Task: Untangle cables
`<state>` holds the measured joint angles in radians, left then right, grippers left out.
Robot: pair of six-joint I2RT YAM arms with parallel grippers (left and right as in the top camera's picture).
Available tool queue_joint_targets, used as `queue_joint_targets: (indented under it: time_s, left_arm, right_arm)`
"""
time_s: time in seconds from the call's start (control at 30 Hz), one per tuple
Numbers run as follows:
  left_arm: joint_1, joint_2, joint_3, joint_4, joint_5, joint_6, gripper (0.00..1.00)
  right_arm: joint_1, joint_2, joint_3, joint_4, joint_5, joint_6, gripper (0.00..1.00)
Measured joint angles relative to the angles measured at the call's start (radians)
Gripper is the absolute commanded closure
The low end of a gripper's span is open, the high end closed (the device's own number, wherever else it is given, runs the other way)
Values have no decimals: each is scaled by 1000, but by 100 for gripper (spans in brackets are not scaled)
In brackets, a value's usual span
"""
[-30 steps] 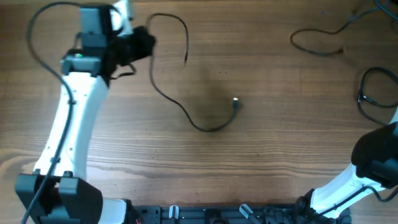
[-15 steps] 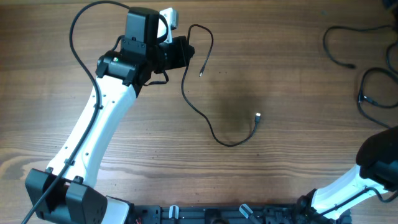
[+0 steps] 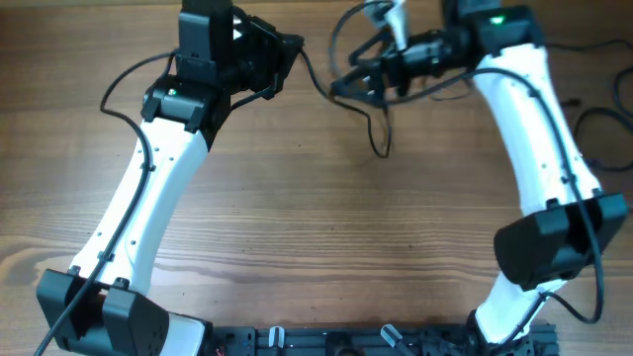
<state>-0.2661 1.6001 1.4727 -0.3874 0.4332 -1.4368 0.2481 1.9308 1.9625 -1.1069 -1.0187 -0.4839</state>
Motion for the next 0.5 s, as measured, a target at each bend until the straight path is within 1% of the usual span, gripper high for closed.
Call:
queue_joint_targets:
  time_s: [0.03,0.07,0.1,0.13,0.17,0.2,0.23,0.27,0.3,0.37,0.43,0.47,0.5]
  left_arm:
    - [0,0,0,0,19,-30,92]
    - [0,0,0,0,34,-48,90]
    - [0,0,0,0,45,-63,89]
    - [0,0,0,0,49,-70,87]
    - [0,0,0,0,51,-73,85]
    - [0,0,0,0,55,-78,82]
    - [0,0,0,0,56,-81,76]
    - [0,0,0,0,56,-84,66]
    - [0,0,0,-2,53,-89,52]
    - [0,0,0,-51,18,-90,21]
    - [0,0,2,-191,-105,-77,5]
    - [0,1,1,-244,-171,-68,3]
    - [0,1,2,-336,-265,-53,2]
  right_arm:
    - [46,0,0,3,24,-19,8]
    - [79,0,0,5,39,-29,24]
    - [116,0,0,7,73,-39,44]
    - [135,0,0,10,102,-42,55]
    - [149,0,0,15,131,-40,71]
    - [167,0,0,27,180,-28,92]
    - [172,0,0,52,210,-3,96]
    - [169,0,0,75,231,32,96]
    - [161,0,0,101,251,69,96]
    - [123,0,0,168,316,211,96]
    - [51,0,0,208,469,440,96]
    - [-2,0,0,211,567,571,96]
    - [-37,0,0,211,616,678,96]
